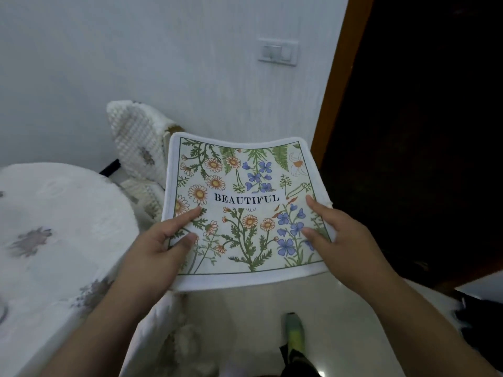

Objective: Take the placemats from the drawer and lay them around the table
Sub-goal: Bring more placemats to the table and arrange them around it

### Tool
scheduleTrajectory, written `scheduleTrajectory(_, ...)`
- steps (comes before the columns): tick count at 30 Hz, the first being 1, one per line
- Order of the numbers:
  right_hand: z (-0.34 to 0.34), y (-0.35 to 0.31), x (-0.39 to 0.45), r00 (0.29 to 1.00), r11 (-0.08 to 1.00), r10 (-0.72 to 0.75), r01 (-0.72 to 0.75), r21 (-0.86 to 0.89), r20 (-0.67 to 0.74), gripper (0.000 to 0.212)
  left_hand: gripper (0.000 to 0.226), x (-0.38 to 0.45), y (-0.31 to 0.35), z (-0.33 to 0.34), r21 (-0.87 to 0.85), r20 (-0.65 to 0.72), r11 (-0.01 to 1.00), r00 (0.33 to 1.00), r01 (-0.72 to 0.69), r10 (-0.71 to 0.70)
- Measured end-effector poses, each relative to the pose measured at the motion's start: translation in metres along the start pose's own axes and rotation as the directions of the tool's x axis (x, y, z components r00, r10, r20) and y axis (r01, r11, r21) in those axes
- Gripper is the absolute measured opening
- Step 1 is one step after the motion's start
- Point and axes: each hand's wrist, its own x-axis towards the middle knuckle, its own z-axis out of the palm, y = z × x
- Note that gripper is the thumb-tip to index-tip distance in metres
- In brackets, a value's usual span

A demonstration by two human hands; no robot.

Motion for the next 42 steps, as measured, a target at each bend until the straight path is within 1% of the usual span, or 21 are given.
scheduleTrajectory(4,-0.005,-0.007,0.084,0.991,0.997,-0.066,0.060,0.054,0.116,0.058,0.041,0.036,0.008,0.016,-0.075,-0.147,0.996,0.988,0.038,-0.049)
scheduleTrajectory(7,-0.008,-0.019,0.140,0.969,0.993,-0.118,0.109,0.055,0.218,0.057,0.043,0.056,0.015,0.026,-0.094,-0.266,0.994,0.961,0.048,-0.072)
scheduleTrajectory(9,-0.007,-0.029,0.176,0.946,0.987,-0.163,0.155,0.054,0.280,0.056,0.043,0.065,0.018,0.031,-0.119,-0.358,0.992,0.930,0.049,-0.089)
scheduleTrajectory(11,-0.001,-0.035,0.208,0.921,0.981,-0.194,0.192,0.040,0.339,0.055,0.043,0.071,0.017,0.033,-0.140,-0.416,0.988,0.902,0.064,-0.117)
scheduleTrajectory(15,0.027,-0.052,0.248,0.855,0.967,-0.248,0.247,0.063,0.455,0.055,0.043,0.080,0.016,0.028,-0.218,-0.547,0.972,0.815,0.083,-0.192)
scheduleTrajectory(18,0.051,-0.061,0.272,0.812,0.959,-0.271,0.275,0.070,0.517,0.055,0.042,0.094,0.011,0.017,-0.257,-0.580,0.961,0.780,0.099,-0.235)
scheduleTrajectory(22,0.081,-0.072,0.304,0.782,0.955,-0.269,0.292,0.050,0.563,0.054,0.042,0.120,0.000,0.001,-0.253,-0.606,0.960,0.755,0.116,-0.251)
scheduleTrajectory(26,0.120,-0.094,0.347,0.754,0.949,-0.259,0.316,0.011,0.603,0.055,0.044,0.163,-0.019,-0.025,-0.262,-0.626,0.958,0.735,0.119,-0.262)
scheduleTrajectory(29,0.158,-0.119,0.379,0.736,0.935,-0.257,0.354,-0.032,0.626,0.055,0.045,0.198,-0.035,-0.054,-0.239,-0.635,0.959,0.724,0.150,-0.271)
scheduleTrajectory(34,0.236,-0.166,0.427,0.673,0.910,-0.280,0.414,-0.036,0.685,0.057,0.045,0.239,-0.057,-0.117,-0.202,-0.689,0.961,0.670,0.188,-0.276)
scheduleTrajectory(38,0.307,-0.201,0.451,0.589,0.883,-0.328,0.469,0.018,0.739,0.057,0.046,0.256,-0.071,-0.167,-0.236,-0.760,0.954,0.577,0.185,-0.300)
scheduleTrajectory(40,0.339,-0.219,0.457,0.524,0.886,-0.322,0.459,0.056,0.789,0.058,0.046,0.259,-0.077,-0.187,-0.232,-0.791,0.950,0.528,0.208,-0.309)
scheduleTrajectory(42,0.367,-0.235,0.463,0.436,0.875,-0.305,0.479,0.069,0.847,0.062,0.044,0.261,-0.084,-0.201,-0.258,-0.821,0.942,0.465,0.217,-0.332)
